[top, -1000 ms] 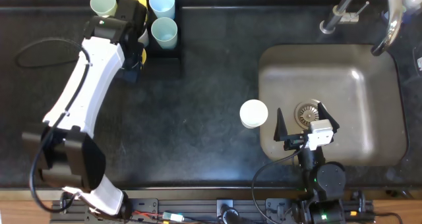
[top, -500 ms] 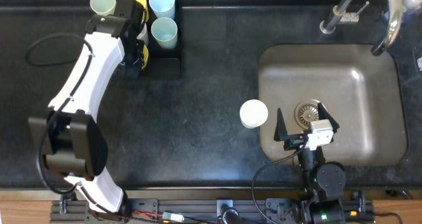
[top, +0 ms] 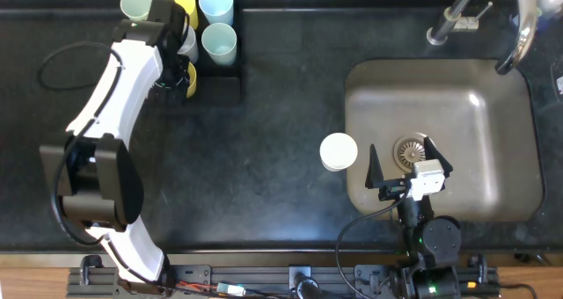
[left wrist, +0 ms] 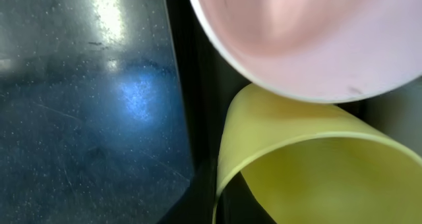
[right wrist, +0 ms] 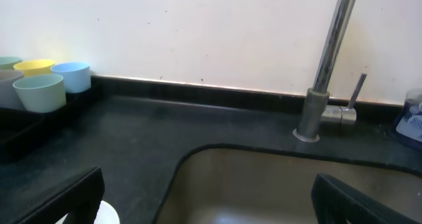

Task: Store Cups

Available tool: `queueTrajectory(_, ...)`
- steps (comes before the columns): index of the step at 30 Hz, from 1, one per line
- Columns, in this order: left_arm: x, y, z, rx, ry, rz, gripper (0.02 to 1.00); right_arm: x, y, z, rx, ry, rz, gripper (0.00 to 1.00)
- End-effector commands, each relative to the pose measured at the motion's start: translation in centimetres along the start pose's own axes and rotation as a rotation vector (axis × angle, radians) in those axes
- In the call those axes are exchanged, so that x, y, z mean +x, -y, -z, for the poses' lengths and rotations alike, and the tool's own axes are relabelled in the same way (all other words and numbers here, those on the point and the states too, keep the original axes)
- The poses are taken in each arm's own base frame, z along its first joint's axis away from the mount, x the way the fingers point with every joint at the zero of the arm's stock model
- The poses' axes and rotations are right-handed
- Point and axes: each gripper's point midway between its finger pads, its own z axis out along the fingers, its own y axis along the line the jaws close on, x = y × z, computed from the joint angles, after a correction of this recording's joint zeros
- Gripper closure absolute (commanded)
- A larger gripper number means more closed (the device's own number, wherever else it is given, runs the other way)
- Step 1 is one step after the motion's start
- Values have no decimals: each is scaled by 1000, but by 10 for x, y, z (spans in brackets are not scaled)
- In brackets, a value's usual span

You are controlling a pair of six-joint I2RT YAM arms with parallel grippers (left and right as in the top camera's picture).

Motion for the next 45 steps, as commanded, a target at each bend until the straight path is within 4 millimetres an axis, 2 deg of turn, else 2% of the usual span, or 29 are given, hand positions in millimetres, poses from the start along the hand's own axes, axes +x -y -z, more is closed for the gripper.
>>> queueTrajectory(1, 1, 4, -11, -2, -12, -14, 982, 3, 3, 0, 15, 0, 3, 3)
queueTrajectory(4, 2, 5, -12, 2, -13, -13, 972, 3, 3, 0, 15, 0, 3, 5)
queueTrajectory(8, 2, 5, -12, 2, -13, -13, 842, 3, 3, 0, 15, 0, 3, 3)
queueTrajectory(17, 3, 4, -7, 8, -24, -12, 739, 3, 3, 0, 15, 0, 3, 3)
queueTrajectory(19, 1, 6, 1, 27, -21, -10, 709, 3, 3, 0, 15, 0, 3, 3)
queueTrajectory(26, -15, 11, 53, 163, 33, 11, 446, 3, 3, 0, 15, 0, 3, 3)
queueTrajectory(27, -17, 11, 63, 188, 38, 15, 395, 3, 3, 0, 15, 0, 3, 5)
queueTrajectory(30, -24, 21, 98, 312, 74, -52, 18, 3, 3, 0, 15, 0, 3, 3)
queueTrajectory(33, -38, 42, 154, 512, 234, -237, 18, 3, 3, 0, 15, 0, 3, 7)
queueTrajectory(38, -50, 70, 277, 821, 643, -650, 18, 3, 3, 0, 15, 0, 3, 5)
queueTrajectory(41, -48, 67, 338, 989, 765, -748, 18, 3, 3, 0, 15, 0, 3, 5)
queueTrajectory(43, -54, 57, 369, 1069, 835, -748, 18, 3, 3, 0, 15, 0, 3, 3)
queueTrajectory(45, -60, 44, 388, 1116, 901, -745, 18, 3, 3, 0, 15, 0, 3, 3)
